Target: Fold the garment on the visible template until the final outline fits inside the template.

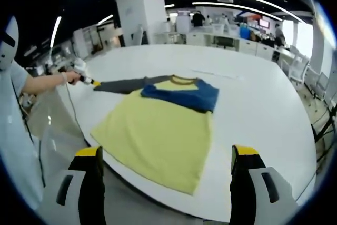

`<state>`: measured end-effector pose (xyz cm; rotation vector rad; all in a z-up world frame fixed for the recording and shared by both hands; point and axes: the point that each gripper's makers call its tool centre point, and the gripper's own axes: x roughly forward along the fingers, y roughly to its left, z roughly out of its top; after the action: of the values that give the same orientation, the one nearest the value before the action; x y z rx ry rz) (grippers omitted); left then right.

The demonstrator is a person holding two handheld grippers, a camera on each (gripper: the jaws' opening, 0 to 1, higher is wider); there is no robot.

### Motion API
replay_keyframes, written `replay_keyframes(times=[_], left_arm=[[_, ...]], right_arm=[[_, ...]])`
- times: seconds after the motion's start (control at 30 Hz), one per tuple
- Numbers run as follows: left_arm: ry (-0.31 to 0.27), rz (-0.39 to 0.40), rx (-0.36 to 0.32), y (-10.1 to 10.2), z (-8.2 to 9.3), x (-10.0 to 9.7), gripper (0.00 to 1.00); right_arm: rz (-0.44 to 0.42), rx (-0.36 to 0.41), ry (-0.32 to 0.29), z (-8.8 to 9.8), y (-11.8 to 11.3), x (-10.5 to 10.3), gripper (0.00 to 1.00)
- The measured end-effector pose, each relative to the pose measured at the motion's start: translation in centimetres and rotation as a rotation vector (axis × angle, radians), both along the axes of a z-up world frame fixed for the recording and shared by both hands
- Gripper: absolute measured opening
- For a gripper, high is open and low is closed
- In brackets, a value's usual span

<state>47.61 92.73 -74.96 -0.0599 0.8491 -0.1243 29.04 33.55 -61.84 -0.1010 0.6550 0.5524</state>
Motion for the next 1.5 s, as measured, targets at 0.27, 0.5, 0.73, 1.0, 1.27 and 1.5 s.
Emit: replay_keyframes(times=[0.27,0.5,0.73,1.0,1.27,1.5], left_arm=[[0.003,0.035,-0.019,0.4,-0.5,0.2,0.35],[0.000,0.054,-0.024,0.7,-0.5,0.2,0.33],[0.003,0.079,-0.034,1.3,-1.0,-0.1,0.27],[0.009,0.097,-0.035,1.8,-1.2,-0.1,0.23],[0.018,0.043,0.011,1.6,-1.3,-0.2,0.15],[0.024,0.018,0.018,1.3,-1.3,-0.2,0.11]], right_arm=[[0.012,0.002,-0.004,0.2,0.4,0.4,1.00],[0.017,0.002,-0.006,0.3,0.7,0.6,1.00],[0.021,0.002,-0.004,0.2,0.9,0.7,1.00],[0.012,-0.005,-0.015,0.3,0.8,0.9,1.00],[0.008,-0.003,-0.009,0.1,1.0,0.6,1.00],[0.000,-0.003,-0.013,0.2,1.3,0.6,1.00]])
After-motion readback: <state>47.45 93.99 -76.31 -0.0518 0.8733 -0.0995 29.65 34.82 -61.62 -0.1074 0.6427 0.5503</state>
